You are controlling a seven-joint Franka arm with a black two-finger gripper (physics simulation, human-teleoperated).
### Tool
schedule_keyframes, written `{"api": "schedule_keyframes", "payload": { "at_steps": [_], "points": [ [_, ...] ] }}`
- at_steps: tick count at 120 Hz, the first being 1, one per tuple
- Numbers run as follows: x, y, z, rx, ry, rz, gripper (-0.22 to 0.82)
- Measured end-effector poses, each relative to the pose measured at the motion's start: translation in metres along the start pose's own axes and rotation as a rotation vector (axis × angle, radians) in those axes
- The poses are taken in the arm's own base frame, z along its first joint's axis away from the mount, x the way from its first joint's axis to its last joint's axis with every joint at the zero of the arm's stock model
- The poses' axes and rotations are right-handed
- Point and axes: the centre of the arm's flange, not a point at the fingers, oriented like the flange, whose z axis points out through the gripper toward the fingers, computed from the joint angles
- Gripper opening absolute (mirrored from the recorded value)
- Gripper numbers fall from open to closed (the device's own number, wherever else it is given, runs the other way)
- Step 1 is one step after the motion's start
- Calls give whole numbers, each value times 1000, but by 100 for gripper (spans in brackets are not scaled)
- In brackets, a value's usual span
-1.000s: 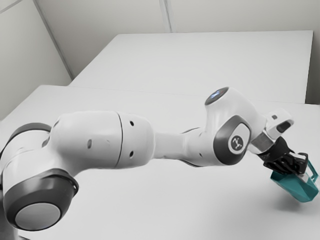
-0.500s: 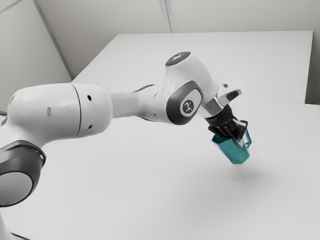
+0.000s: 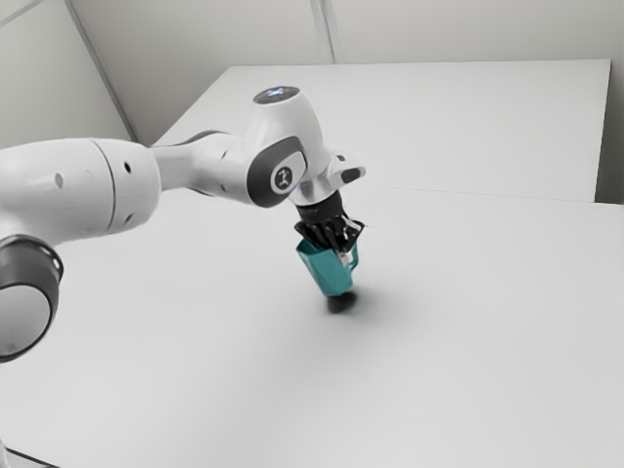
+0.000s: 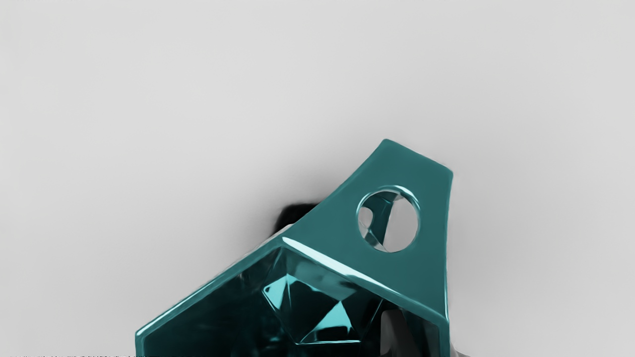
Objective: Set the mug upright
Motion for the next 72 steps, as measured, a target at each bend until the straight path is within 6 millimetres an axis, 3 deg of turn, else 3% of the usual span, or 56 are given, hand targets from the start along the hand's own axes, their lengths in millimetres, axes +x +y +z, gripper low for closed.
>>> {"api": "schedule_keyframes", "payload": {
  "at_steps": [18,72],
  "points": [
    [7,-38,0,47,-10,-1,-18],
    [12,-117,4,104,-31,16,-18]
  ]
}}
